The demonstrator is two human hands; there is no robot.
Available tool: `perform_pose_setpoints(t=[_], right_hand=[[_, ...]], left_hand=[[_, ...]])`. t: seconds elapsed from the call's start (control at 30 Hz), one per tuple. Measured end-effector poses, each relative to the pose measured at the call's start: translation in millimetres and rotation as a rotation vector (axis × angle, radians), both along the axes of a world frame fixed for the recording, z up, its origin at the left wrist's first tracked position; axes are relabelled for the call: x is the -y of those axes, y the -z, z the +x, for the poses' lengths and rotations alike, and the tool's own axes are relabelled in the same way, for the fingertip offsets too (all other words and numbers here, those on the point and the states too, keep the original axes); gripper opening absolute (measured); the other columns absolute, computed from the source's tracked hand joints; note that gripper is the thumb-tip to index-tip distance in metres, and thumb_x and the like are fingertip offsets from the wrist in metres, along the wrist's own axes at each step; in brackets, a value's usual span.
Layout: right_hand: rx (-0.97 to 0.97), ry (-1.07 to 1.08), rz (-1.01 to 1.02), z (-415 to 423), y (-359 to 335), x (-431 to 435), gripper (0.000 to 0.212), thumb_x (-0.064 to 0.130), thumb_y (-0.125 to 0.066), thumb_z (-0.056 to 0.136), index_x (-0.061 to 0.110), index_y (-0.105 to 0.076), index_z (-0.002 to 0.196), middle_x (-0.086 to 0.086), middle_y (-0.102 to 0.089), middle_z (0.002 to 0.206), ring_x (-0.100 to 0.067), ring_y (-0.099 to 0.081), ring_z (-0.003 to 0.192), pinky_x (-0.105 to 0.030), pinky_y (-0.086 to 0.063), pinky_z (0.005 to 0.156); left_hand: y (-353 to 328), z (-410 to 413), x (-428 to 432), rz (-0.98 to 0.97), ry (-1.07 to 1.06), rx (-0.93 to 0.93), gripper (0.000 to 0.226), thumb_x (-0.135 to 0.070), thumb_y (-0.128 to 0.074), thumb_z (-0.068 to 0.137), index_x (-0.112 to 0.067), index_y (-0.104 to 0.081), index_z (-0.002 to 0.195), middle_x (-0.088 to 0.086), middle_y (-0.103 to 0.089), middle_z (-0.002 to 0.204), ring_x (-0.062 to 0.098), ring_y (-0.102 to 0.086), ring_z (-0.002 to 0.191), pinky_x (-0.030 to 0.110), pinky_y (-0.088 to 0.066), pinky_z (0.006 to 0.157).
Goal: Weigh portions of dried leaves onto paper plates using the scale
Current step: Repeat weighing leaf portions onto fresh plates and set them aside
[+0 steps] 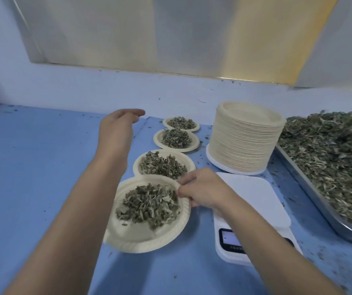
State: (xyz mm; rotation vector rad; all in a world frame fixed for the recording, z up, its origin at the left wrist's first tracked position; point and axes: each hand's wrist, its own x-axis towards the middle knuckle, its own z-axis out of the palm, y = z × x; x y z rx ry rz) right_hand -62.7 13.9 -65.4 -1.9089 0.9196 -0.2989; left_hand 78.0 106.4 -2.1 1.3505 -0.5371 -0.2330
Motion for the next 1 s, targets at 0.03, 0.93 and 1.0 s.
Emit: perform_pose_setpoints(t=[0.03,0.93,1.0], right_hand=[[-0.013,-0.020,-0.013,4.0,4.5,-4.4,0.010,0.008,-0.070,0.074,0.018,-0.066,0.072,-0.007,-0.069,0.080,-0.026,-0.069,0.083,-0.044,-0.056,0.084],[-0.319,-0.106,-0.345,6.0,12.5,-12.8,0.022,0.027,-0.060,0.087,0.010,-0.057,0.073,-0.004,-0.053,0.072,-0.023,-0.054,0.077,-0.026,-0.037,0.056],[-0.335,-0.109,-0.367,6.6,12.1,-12.9,0.028,0.029,-0.060,0.088,0.012,-0.051,0.069,-0.002,-0.049,0.069,-0.023,-0.052,0.076,-0.024,-0.034,0.051]], left_hand=[[-0.5,-2.2,0.1,-0.003,0.006,-0.007,0.031,-0.006,-0.049,0.090,-0.025,-0.068,0.075,-0.005,-0.067,0.103,0.010,-0.055,0.111,0.031,-0.044,0.099],[18.1,-7.2,2.6,0.012,0.048,-0.190,0.029,-0.007,-0.044,0.093,-0.019,-0.068,0.082,-0.011,-0.067,0.093,0.010,-0.061,0.104,0.024,-0.051,0.082],[18.7,-7.6,3.3,0.011,0.050,-0.198,0.029,-0.008,-0.045,0.093,-0.019,-0.068,0.082,-0.010,-0.067,0.093,0.010,-0.062,0.103,0.022,-0.051,0.080]])
